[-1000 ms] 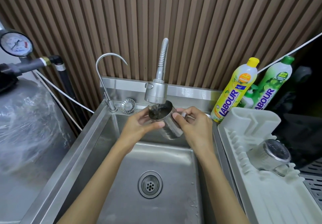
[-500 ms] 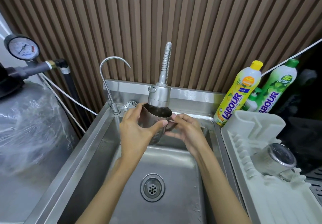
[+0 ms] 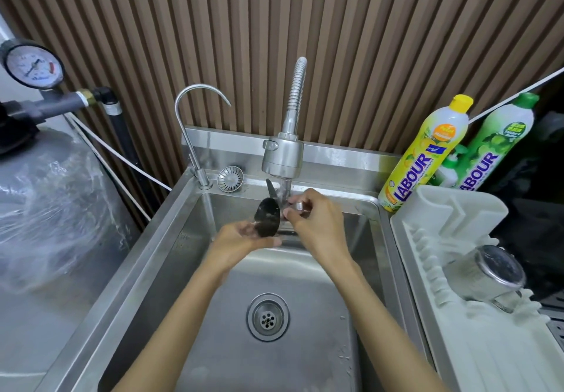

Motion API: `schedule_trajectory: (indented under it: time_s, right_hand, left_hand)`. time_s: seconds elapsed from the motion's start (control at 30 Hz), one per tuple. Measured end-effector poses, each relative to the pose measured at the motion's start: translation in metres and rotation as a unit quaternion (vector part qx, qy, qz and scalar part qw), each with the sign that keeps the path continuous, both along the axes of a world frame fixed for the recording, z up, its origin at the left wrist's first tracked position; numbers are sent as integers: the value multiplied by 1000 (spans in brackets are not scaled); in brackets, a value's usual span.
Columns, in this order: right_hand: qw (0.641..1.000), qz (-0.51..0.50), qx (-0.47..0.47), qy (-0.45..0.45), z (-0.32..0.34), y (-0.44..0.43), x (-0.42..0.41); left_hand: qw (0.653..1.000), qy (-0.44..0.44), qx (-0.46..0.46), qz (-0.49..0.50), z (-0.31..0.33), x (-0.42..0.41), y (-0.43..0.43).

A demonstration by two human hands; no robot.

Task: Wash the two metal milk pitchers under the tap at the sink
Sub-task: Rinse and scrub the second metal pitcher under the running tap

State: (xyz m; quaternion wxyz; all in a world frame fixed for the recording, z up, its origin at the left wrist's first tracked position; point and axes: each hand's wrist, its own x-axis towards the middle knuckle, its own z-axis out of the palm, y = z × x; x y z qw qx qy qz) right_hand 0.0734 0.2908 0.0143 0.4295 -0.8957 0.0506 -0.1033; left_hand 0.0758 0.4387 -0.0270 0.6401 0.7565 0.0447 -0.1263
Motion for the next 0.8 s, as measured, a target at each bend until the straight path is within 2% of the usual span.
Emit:
schedule_trajectory:
  time_s: [0.1, 0.27, 0.5, 0.73, 0.8]
  right_hand:
    - [996, 25, -80, -33, -7, 14, 10]
    - [972, 69, -206, -92, -20, 25, 23]
    - [959, 82, -250, -107, -26, 33, 29]
    - [942, 83, -268, -186, -27, 23, 29]
    - [947, 78, -251, -184, -29, 16, 31]
  left_hand:
    - [999, 35, 12, 7, -12, 7, -5]
    - [994, 36, 107, -2, -15, 22, -11]
    - [993, 25, 117, -6, -21, 28, -20]
    - [996, 82, 5, -17, -25, 31, -30]
    - [995, 97, -25, -29, -23, 28, -32]
